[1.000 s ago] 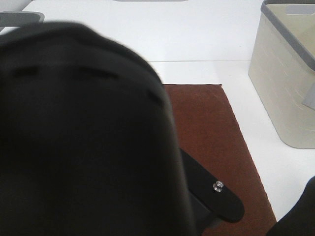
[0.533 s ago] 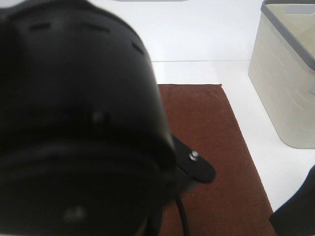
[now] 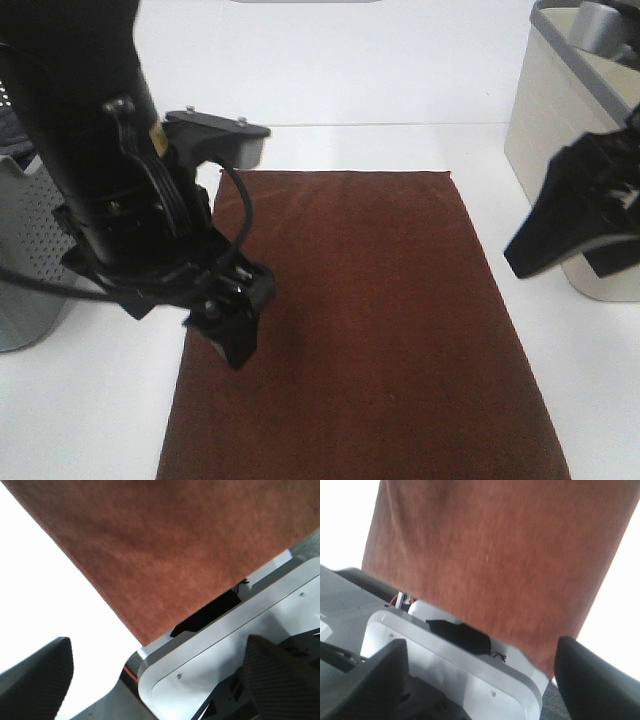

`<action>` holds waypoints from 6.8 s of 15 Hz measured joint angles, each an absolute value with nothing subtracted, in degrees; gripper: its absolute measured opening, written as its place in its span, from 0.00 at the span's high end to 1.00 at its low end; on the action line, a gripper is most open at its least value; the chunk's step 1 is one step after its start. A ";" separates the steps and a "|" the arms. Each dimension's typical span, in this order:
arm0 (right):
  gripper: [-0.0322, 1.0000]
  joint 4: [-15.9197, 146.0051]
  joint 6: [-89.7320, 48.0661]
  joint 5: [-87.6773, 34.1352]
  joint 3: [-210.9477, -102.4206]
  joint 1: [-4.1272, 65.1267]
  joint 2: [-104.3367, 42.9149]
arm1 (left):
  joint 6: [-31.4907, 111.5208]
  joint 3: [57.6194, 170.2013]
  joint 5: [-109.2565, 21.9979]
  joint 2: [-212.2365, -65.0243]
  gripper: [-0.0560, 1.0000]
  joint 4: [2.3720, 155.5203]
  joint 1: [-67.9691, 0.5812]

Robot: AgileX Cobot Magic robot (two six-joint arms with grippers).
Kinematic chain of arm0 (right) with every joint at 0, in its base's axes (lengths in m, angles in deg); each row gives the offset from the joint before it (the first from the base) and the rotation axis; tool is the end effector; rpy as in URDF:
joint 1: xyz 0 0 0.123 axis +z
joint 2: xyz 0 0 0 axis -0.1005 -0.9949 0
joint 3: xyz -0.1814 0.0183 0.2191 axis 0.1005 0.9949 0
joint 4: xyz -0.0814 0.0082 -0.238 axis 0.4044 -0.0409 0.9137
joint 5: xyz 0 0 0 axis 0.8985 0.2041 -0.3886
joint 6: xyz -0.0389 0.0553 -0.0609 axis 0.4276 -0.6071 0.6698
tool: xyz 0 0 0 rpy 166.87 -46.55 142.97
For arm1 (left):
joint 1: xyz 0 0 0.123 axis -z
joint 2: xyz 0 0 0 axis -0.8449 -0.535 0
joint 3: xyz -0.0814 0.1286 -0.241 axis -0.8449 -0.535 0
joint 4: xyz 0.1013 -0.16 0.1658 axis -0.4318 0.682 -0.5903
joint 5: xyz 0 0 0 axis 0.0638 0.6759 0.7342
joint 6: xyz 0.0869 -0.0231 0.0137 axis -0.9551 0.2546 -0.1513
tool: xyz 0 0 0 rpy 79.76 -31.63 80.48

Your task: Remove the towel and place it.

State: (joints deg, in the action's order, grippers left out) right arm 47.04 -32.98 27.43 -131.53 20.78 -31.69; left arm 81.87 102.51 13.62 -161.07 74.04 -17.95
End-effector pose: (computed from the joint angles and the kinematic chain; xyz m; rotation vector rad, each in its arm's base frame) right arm 0.2130 0.0939 0.2843 -0.4132 2.8465 0.6330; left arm 0.2359 -0.2114 0.2357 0.7504 2.9889 -0.2614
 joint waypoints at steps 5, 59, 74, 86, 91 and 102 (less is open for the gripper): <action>0.22 53.06 -32.41 31.33 -155.19 20.78 -53.40 | 65.88 102.51 4.68 -161.07 0.15 88.42 -36.74; 0.22 52.43 -34.01 28.75 -195.24 12.02 -96.14 | 66.11 160.03 21.99 -203.99 0.06 80.46 -43.79; 0.22 50.42 -32.47 17.81 -195.24 12.02 -102.04 | 66.11 160.20 13.56 -212.75 0.06 82.64 -43.79; 0.30 53.57 -33.27 18.32 -195.24 12.30 -102.33 | 68.92 161.06 11.90 -214.59 0.18 88.71 -43.10; 0.59 54.14 -33.38 17.75 -195.41 15.74 -103.02 | 68.92 161.18 9.44 -215.50 0.58 90.14 -40.24; 0.96 56.84 -33.44 10.47 -195.24 15.85 -102.90 | 63.70 166.73 5.54 -216.88 0.94 84.64 -39.78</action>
